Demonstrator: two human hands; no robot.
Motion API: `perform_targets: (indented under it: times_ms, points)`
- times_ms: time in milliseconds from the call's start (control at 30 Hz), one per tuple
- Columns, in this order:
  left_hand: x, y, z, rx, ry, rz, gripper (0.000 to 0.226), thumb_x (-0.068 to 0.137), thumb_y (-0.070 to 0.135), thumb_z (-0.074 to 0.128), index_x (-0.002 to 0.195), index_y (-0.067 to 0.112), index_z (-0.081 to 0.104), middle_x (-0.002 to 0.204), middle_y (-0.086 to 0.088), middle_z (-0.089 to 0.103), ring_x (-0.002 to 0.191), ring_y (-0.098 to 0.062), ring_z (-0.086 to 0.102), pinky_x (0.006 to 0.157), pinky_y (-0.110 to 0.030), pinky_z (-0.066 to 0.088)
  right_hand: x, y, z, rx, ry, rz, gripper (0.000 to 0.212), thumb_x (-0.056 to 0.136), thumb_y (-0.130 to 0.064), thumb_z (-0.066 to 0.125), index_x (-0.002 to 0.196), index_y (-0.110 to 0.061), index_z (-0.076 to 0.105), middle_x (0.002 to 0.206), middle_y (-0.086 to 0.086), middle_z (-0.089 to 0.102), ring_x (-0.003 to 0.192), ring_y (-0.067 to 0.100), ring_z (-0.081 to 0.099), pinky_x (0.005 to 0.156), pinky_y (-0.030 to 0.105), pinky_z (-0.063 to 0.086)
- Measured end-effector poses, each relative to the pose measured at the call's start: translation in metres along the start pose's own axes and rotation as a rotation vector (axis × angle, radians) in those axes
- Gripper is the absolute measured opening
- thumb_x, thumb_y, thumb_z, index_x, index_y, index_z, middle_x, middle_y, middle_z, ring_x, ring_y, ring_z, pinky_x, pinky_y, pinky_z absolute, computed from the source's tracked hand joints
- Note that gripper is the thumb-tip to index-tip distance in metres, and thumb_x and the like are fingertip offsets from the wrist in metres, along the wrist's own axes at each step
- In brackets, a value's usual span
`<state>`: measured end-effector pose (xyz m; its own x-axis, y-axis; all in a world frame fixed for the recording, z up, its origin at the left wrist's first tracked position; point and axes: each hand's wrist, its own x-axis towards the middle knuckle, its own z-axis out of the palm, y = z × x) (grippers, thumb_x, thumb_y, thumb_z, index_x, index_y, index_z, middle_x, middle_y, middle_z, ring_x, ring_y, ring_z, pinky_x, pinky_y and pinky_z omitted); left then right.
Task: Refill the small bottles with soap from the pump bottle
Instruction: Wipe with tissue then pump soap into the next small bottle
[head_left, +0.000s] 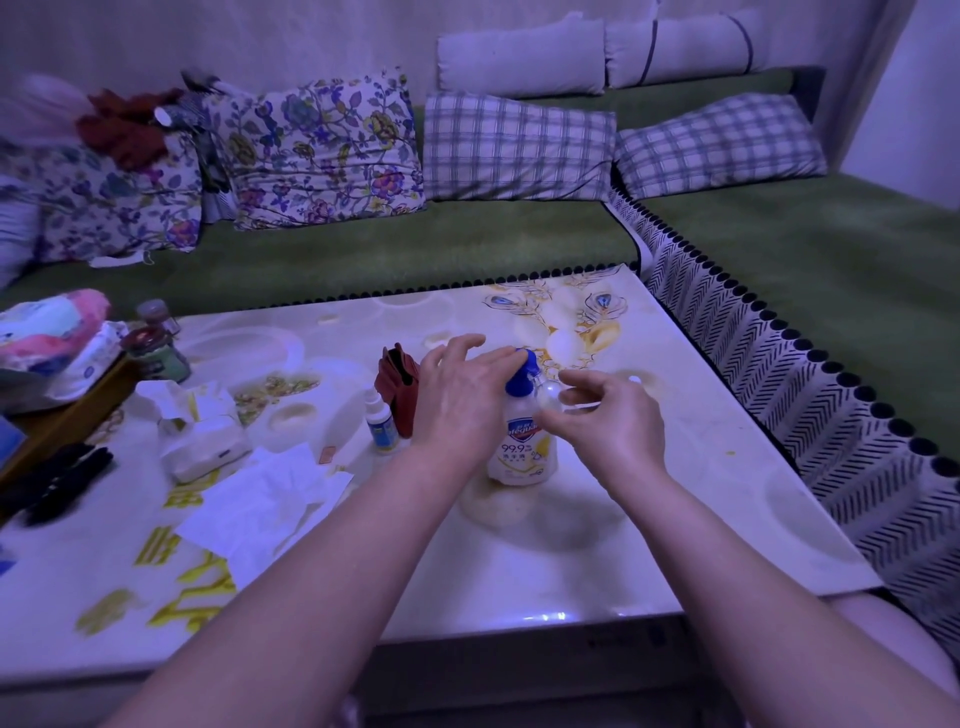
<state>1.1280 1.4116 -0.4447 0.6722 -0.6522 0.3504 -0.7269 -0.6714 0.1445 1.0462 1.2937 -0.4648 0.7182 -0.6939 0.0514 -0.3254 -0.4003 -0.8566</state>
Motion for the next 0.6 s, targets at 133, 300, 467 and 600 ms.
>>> perform_targets:
  times_ms: [133, 300, 467, 600]
  points:
    - [0.0025, 0.0031, -0.0063, -0.045, 0.013, -0.016, 0.047, 0.086, 0.012, 0.052, 0.131, 0.026, 0.053, 0.135, 0.014, 0.053, 0.136, -0.019, 0.029, 0.107, -0.037, 0.018, 0.0034, -0.0022, 0.0011, 0.01, 0.021, -0.006, 0.047, 0.063, -0.033, 0.079, 0.109, -0.032, 0.068, 0.088, -0.016, 0.069, 0.085, 0.001, 0.066, 0.086, 0.03, 0.051]
    - [0.0033, 0.0008, -0.0067, -0.038, -0.009, -0.015, 0.049, 0.087, 0.012, 0.052, 0.133, 0.028, 0.051, 0.137, 0.015, 0.051, 0.136, -0.018, 0.03, 0.107, -0.036, 0.02, 0.0036, -0.0019, 0.0033, 0.021, 0.033, -0.001, 0.047, 0.062, -0.034, 0.079, 0.108, -0.032, 0.068, 0.089, -0.016, 0.07, 0.088, 0.003, 0.067, 0.088, 0.033, 0.051]
    - [0.0019, -0.0018, -0.0016, -0.053, -0.005, -0.02, 0.057, 0.086, 0.006, 0.052, 0.137, 0.03, 0.046, 0.139, 0.017, 0.049, 0.134, -0.017, 0.034, 0.103, -0.036, 0.023, 0.0016, -0.003, 0.0028, 0.029, 0.028, -0.006, 0.047, 0.063, -0.033, 0.079, 0.108, -0.032, 0.069, 0.09, -0.015, 0.07, 0.083, 0.002, 0.067, 0.088, 0.034, 0.052]
    - [0.0015, -0.0026, 0.0005, -0.071, 0.003, -0.018, 0.058, 0.085, 0.004, 0.052, 0.137, 0.029, 0.046, 0.138, 0.017, 0.049, 0.133, -0.018, 0.034, 0.104, -0.037, 0.023, 0.0012, -0.0032, 0.0023, 0.033, 0.027, -0.012, 0.046, 0.063, -0.032, 0.08, 0.107, -0.032, 0.069, 0.09, -0.014, 0.07, 0.082, 0.001, 0.067, 0.088, 0.033, 0.052]
